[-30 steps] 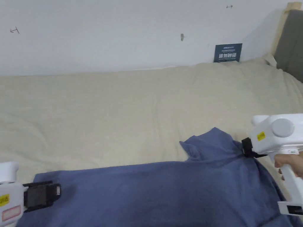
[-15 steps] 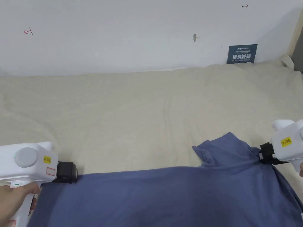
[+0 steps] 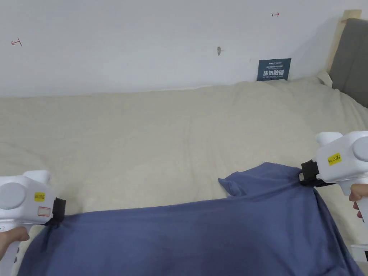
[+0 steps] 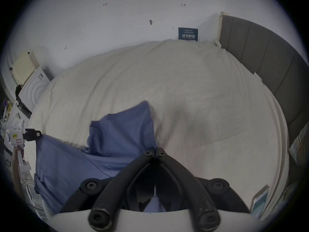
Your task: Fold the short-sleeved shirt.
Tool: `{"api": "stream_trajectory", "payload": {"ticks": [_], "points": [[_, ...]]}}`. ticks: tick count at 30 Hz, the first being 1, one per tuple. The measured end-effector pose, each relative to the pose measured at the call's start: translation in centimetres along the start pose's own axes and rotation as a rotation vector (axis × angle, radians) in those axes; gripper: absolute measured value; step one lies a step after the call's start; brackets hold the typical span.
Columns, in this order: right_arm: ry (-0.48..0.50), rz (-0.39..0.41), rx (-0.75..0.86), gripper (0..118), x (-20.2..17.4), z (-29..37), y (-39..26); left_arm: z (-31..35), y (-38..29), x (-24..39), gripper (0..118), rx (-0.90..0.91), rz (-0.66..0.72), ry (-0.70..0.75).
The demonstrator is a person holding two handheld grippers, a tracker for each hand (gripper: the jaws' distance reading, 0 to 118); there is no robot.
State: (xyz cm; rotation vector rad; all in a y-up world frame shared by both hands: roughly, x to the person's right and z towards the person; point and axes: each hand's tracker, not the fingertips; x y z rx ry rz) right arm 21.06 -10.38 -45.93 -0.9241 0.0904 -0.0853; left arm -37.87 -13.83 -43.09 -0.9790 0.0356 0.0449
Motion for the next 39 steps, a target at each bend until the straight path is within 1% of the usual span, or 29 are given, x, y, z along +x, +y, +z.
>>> {"api": "stream_trajectory", "payload": {"ticks": [5,8,12,16,20,22,24,25,26,27,28,30,31,32,33,34,37,38,39], "points": [[0.012,0.029,0.062,0,0.4,5.2,-1.1,5.6,-0.7,-0.2,2,0.09,-0.036,0.005],[0.037,0.024,0.107,0,0.7,8.5,-3.2,9.1,-2.8,-0.4,2,0.138,-0.024,-0.008],[0.059,0.028,0.125,0,1.1,12.8,-8.1,13.2,-7.8,-0.6,2,0.174,-0.038,-0.014],[0.069,0.033,0.096,0,1.4,14.9,-14.2,16.1,-13.5,-1.4,2,0.178,-0.018,-0.032],[0.063,0.037,0.021,0,1.6,14.3,-21.0,16.1,-19.3,-1.8,2,0.145,0.02,-0.055],[0.063,0.023,-0.028,0,1.7,13.0,-23.8,14.6,-21.6,-1.9,2,0.078,0.023,-0.052],[0.053,-0.023,-0.064,0,1.9,11.7,-25.6,13.2,-23.1,-2.0,2,0.04,0.068,-0.088],[0.059,-0.02,-0.058,2,2.0,11.2,-26.4,12.7,-23.7,-2.1,2,0.034,0.071,-0.102],[0.07,-0.023,-0.041,11,1.9,11.1,-26.7,12.6,-24.1,-2.0,2,0.038,0.076,-0.079],[0.06,-0.024,-0.025,30,1.7,11.2,-26.9,12.6,-24.4,-2.1,5,0.041,0.077,-0.083],[0.048,-0.028,-0.007,66,1.6,11.3,-27.1,12.8,-24.6,-2.2,25,0.053,0.076,-0.099],[0.056,-0.03,0.014,80,1.5,11.7,-27.0,13.0,-24.6,-2.6,44,0.063,0.104,-0.102],[0.056,-0.033,0.029,87,1.3,12.0,-27.0,13.1,-24.5,-2.8,55,0.064,0.113,-0.099],[0.055,-0.032,0.061,92,1.1,12.5,-27.0,13.5,-24.7,-2.9,86,0.072,0.119,-0.094],[0.05,-0.027,0.086,91,0.7,13.1,-26.9,13.8,-24.7,-3.0,109,0.082,0.119,-0.094],[0.055,-0.019,0.132,91,0.4,13.8,-26.8,14.4,-24.8,-3.1,118,0.102,0.114,-0.103],[0.08,0.007,0.247,91,-1.4,15.6,-26.8,15.9,-24.9,-3.4,118,0.145,0.142,-0.137],[0.09,0.013,0.282,87,-2.1,16.2,-26.9,16.4,-24.9,-3.4,118,0.163,0.154,-0.166],[0.106,0.016,0.31,73,-2.9,16.6,-27.1,16.8,-25.0,-3.4,115,0.173,0.159,-0.186]]}}
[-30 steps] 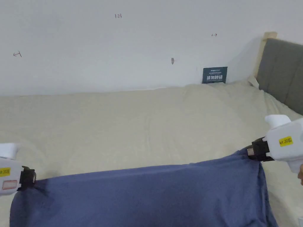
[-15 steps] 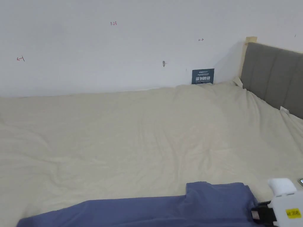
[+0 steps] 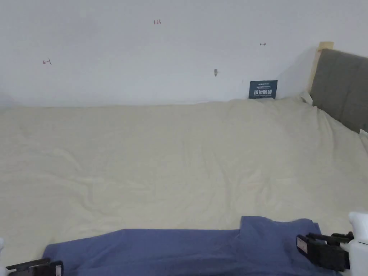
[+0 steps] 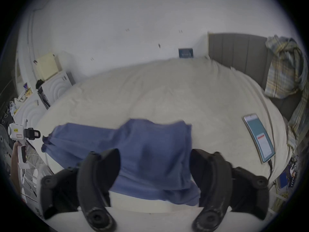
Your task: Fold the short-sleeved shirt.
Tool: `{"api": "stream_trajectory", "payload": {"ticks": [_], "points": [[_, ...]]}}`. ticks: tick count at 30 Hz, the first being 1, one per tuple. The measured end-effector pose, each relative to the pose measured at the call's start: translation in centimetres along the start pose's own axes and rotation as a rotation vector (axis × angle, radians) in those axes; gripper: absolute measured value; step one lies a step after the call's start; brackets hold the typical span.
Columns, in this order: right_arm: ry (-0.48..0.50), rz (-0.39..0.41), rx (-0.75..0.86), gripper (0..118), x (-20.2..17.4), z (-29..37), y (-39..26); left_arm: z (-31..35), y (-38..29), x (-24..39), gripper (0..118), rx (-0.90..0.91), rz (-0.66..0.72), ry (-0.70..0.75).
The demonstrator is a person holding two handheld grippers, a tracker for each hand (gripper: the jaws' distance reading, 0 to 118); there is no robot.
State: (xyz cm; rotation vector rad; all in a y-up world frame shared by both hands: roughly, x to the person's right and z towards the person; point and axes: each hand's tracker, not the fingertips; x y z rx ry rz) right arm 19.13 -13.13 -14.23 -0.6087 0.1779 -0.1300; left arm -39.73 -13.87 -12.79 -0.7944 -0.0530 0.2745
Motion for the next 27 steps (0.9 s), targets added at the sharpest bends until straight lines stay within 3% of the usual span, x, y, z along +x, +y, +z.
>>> {"api": "stream_trajectory", "payload": {"ticks": [1,2,3,4,7,12,15,16,17,19,21,23,27], "points": [[0.038,0.014,0.02,42,-1.2,0.2,-0.2,0.7,-0.2,0.2,100,0.031,0.011,-0.029],[0.032,0.024,0.041,15,-2.5,0.2,-0.5,1.1,-0.3,0.2,77,0.049,0.013,-0.058],[0.017,0.023,0.06,5,-3.5,0.1,-0.8,1.3,-0.5,0.2,49,0.052,0.02,-0.081],[0.041,0.03,0.071,4,-4.5,0.1,-1.2,1.3,-0.8,0.0,12,0.057,0.047,-0.087],[0.09,0.012,0.15,0,-7.7,0.0,-2.6,1.3,-1.8,-0.7,0,0.053,0.098,-0.115],[0.09,0.028,0.245,0,-12.3,0.0,-4.2,1.6,-2.7,-2.5,0,0.045,0.112,-0.113],[0.091,0.044,0.267,0,-14.1,-0.1,-4.1,1.8,-2.4,-4.3,0,0.052,0.188,-0.149],[0.107,0.056,0.261,0,-14.5,-0.2,-3.8,1.7,-2.1,-5.0,6,0.042,0.214,-0.177],[0.112,0.066,0.267,0,-14.8,-0.2,-3.7,1.6,-1.9,-5.6,32,0.06,0.237,-0.192],[0.124,0.089,0.256,0,-15.5,-0.5,-3.4,1.2,-1.2,-6.5,107,0.058,0.236,-0.214],[0.123,0.104,0.254,0,-15.9,-0.8,-3.2,-0.1,-0.6,-6.8,117,0.002,0.248,-0.271],[0.124,0.109,0.241,0,-16.2,-1.0,-3.2,-1.1,-0.2,-7.5,118,0.032,0.286,-0.34],[0.126,0.103,0.212,0,-16.6,-1.5,-3.2,-4.5,0.4,-9.4,118,-0.091,0.386,-0.416]]}}
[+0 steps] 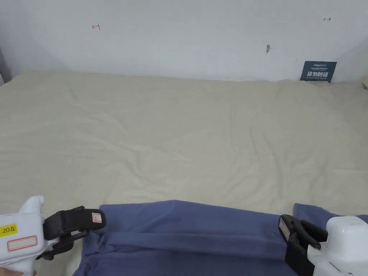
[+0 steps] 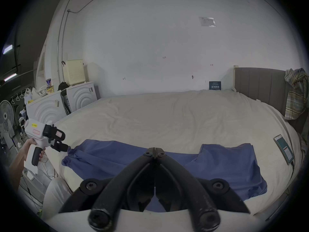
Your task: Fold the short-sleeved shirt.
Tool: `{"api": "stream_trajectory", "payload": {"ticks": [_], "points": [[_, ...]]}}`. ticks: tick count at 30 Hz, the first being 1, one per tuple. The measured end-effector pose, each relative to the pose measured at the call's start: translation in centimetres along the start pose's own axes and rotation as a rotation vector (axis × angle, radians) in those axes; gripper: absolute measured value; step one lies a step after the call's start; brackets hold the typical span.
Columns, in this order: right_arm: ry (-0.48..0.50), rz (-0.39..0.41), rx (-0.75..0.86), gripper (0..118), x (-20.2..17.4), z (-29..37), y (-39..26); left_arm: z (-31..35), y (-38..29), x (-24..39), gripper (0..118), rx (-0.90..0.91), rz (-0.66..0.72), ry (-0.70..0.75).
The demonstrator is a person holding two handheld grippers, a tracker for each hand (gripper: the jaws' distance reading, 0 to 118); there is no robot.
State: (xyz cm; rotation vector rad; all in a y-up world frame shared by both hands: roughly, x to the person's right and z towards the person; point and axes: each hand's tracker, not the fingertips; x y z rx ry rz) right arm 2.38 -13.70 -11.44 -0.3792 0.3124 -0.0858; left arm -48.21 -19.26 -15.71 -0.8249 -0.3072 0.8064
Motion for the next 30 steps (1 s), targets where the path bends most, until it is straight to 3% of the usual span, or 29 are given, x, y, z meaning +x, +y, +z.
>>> {"api": "stream_trajectory", "payload": {"ticks": [9,11,12,13,15,16,18,22,30], "points": [[0.005,0.012,-0.055,0,-1.4,-1.2,0.0,-3.2,1.4,-2.8,118,-0.054,0.184,-0.227],[0.015,0.013,-0.06,0,-1.8,-1.4,0.0,-4.1,1.3,-2.6,110,-0.073,0.191,-0.266],[0.017,0.015,-0.062,0,-2.2,-1.3,0.1,-4.5,1.4,-2.6,96,-0.081,0.194,-0.265],[0.023,0.018,-0.065,0,-2.4,-1.3,0.2,-4.9,1.3,-2.5,63,-0.098,0.195,-0.262],[0.03,0.019,-0.067,0,-2.8,-1.4,0.2,-6.4,0.9,-2.3,15,-0.163,0.183,-0.169],[0.037,0.021,-0.072,0,-2.9,-1.4,0.2,-7.3,0.3,-2.5,11,-0.225,0.156,-0.114],[0.038,0.027,-0.076,0,-2.3,-1.6,-0.1,-7.1,0.2,-2.9,10,-0.178,0.209,-0.228],[0.038,0.025,-0.089,0,-1.4,-1.8,-0.1,-5.5,1.0,-2.0,9,-0.181,0.134,-0.124],[0.026,-0.03,-0.099,0,0.2,-1.7,-0.5,-3.5,2.1,-1.1,8,-0.145,0.115,-0.128]]}}
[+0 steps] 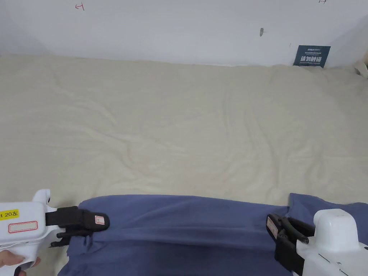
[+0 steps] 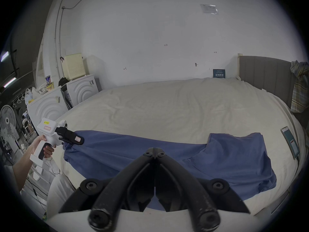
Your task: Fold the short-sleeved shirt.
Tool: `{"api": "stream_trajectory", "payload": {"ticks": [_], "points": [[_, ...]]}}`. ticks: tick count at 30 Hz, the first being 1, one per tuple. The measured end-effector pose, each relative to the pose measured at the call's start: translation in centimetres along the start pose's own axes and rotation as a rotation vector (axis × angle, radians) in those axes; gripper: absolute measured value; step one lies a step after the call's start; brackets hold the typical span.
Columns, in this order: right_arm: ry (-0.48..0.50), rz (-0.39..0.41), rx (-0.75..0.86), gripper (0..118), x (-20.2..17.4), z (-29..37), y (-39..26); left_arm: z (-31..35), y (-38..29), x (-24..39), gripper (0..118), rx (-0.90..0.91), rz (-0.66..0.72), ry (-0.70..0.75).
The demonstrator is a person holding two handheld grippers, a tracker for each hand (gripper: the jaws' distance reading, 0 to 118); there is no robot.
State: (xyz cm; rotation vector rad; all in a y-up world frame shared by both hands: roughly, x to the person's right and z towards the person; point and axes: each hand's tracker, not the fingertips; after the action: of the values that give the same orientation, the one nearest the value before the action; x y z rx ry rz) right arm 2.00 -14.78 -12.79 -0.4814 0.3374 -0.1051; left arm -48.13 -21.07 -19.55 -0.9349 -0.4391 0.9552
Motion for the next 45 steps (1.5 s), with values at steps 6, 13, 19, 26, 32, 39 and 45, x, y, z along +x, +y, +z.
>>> {"api": "stream_trajectory", "payload": {"ticks": [6,13,19,26,32,39,45], "points": [[-0.014,-0.018,0.004,0,1.0,0.5,-0.3,1.7,0.6,0.5,7,0.005,-0.034,0.039],[-0.03,-0.053,0.012,0,2.3,1.0,-0.6,4.1,0.7,0.5,7,0.053,-0.043,0.095],[-0.042,-0.065,0.01,0,3.1,1.3,-0.8,4.1,-0.2,2.9,7,0.074,-0.059,0.114],[-0.053,-0.069,0.018,0,4.1,2.1,-1.2,2.4,-1.9,10.1,7,0.099,-0.132,0.122],[-0.061,-0.107,0.034,0,5.8,3.0,-1.7,-4.1,-2.9,16.6,7,0.026,-0.229,0.142],[-0.081,-0.16,0.053,0,8.6,4.5,-2.2,-16.6,-5.5,21.0,7,-0.192,-0.348,0.249],[-0.099,-0.197,0.068,0,10.3,5.6,-2.4,-23.0,-7.0,22.2,15,-0.337,-0.389,0.241]]}}
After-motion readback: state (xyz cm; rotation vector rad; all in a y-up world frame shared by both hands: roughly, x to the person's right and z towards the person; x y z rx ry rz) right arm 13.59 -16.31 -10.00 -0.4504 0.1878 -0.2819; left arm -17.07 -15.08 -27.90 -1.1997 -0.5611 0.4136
